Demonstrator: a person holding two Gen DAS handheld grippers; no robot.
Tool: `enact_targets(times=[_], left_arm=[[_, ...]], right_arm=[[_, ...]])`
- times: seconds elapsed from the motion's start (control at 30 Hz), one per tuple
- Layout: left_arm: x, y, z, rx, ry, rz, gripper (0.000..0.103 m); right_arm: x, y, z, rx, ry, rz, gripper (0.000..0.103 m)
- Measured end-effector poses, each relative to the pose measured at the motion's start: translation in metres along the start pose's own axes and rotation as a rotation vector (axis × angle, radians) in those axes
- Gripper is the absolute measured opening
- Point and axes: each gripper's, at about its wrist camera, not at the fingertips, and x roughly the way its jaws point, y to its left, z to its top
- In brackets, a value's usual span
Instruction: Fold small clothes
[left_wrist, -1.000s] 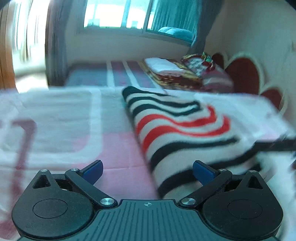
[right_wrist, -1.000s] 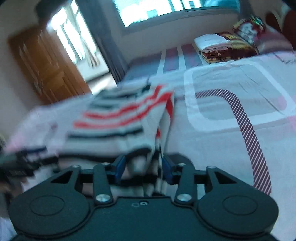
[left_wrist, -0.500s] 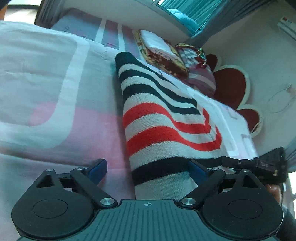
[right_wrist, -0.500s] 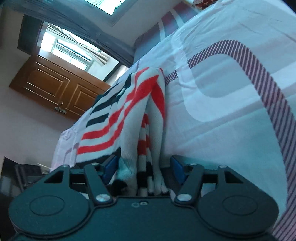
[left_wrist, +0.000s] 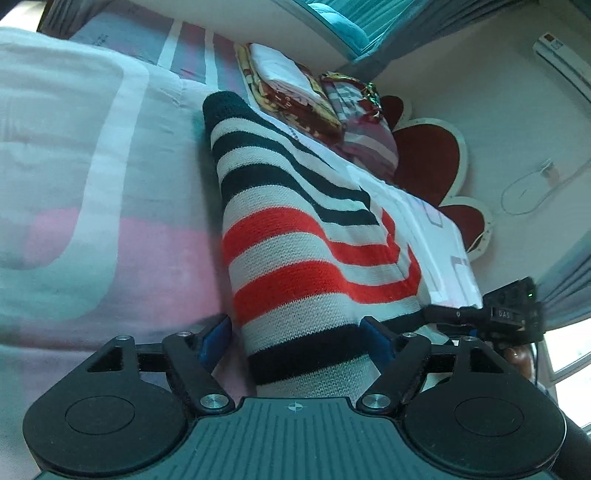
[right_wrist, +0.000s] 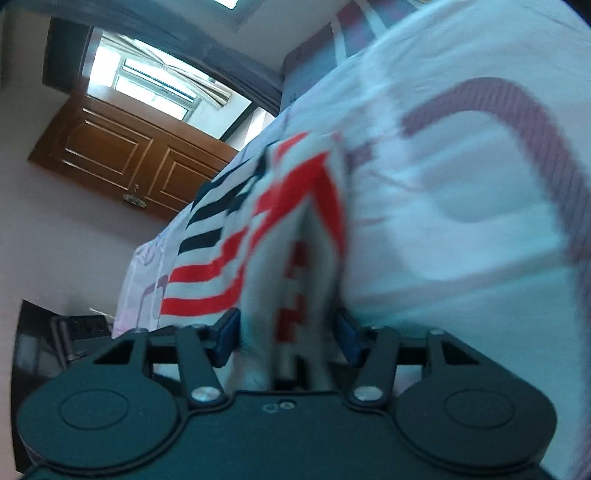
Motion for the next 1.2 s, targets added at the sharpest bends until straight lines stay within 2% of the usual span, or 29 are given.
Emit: enact_targets(times=[0.2,0.27,0.3,0.37,0.5,0.57,0.6,0.8,0.97,1.07,1.2], left_arm=[[0.011,0.001,0.007,-0.024,-0.001,-0.028,0.076],[0.012,0.000,0.008,-0.015,0.003,-0.021,0.068],[0.012,0.000,0.007,-0.011,0.004,-0.013,0.067],[0.012,-0.003,0.005,-0.001,-0.003,-0.002,0.066],[0.023,-0.025,0.002,0.068,-0.032,0.092,0.067],[0.024,-0.033,0.004,0.082,-0.042,0.125,0.054],[0.022,-0.036,0.005,0.084,-0.049,0.126,0.052],[-0.006,-0.045,0.002,0.121,-0.090,0.079,0.049],[-0.050,-0.037,-0.003,0.120,-0.121,0.058,0.049],[-0.085,-0.022,-0.006,0.110,-0.143,0.068,0.049],[-0.141,0.011,-0.015,0.094,-0.169,0.093,0.049]], right_arm=[[0.031,0.007,0.006,-0.010,0.065,0.071,0.058],[0.037,0.014,0.007,-0.027,0.063,0.084,0.059],[0.040,0.016,0.008,-0.031,0.056,0.082,0.053],[0.037,0.018,0.006,-0.064,0.052,0.047,0.042],[0.035,0.021,0.000,-0.087,0.019,0.023,0.041],[0.039,0.036,-0.003,-0.144,0.002,-0.028,0.039],[0.038,0.042,-0.005,-0.169,-0.004,-0.052,0.038],[0.021,0.065,-0.014,-0.181,-0.044,-0.038,0.035],[0.015,0.096,-0.023,-0.219,-0.057,-0.027,0.035],[0.022,0.124,-0.031,-0.251,-0.054,-0.019,0.035],[0.054,0.166,-0.049,-0.285,-0.037,-0.003,0.035]])
